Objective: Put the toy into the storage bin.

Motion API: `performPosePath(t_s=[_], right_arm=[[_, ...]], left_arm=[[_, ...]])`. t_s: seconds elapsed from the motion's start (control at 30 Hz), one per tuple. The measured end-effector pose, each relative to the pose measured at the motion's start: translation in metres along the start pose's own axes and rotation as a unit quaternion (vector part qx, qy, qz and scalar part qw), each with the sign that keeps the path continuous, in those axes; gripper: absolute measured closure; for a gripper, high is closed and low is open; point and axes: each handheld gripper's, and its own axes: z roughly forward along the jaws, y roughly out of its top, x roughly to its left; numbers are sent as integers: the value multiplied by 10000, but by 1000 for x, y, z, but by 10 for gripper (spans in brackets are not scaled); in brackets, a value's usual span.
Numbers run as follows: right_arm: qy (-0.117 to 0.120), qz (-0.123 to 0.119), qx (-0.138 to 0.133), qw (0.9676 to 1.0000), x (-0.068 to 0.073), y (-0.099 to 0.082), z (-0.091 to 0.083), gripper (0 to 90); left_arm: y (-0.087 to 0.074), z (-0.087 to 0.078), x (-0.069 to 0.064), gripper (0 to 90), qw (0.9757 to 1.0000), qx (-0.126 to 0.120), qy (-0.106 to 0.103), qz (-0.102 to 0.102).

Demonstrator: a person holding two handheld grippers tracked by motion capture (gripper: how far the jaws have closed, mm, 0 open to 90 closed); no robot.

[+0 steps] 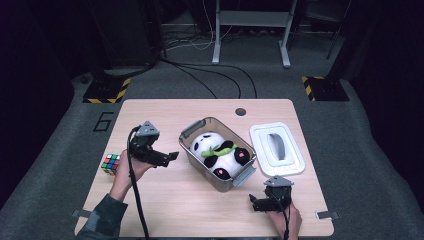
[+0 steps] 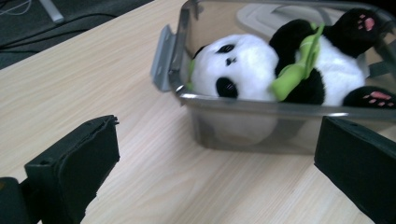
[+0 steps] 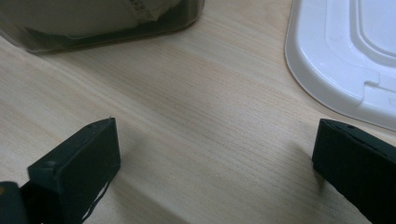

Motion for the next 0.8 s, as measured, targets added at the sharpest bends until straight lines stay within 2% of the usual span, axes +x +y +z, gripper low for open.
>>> performPosePath(t_s=[0.23,0.47,0.8], right_arm=[[-1,1,1,10000,0,0,0,3],[8,-2,1,10000,0,0,0,2],[4,-6,1,10000,0,0,0,2]], left_arm=[[-25,-11,13,0,9994,-146,248,-194],[-46,-16,24,0,9982,-189,379,-426],[-71,-17,30,0,9965,-200,629,-521]])
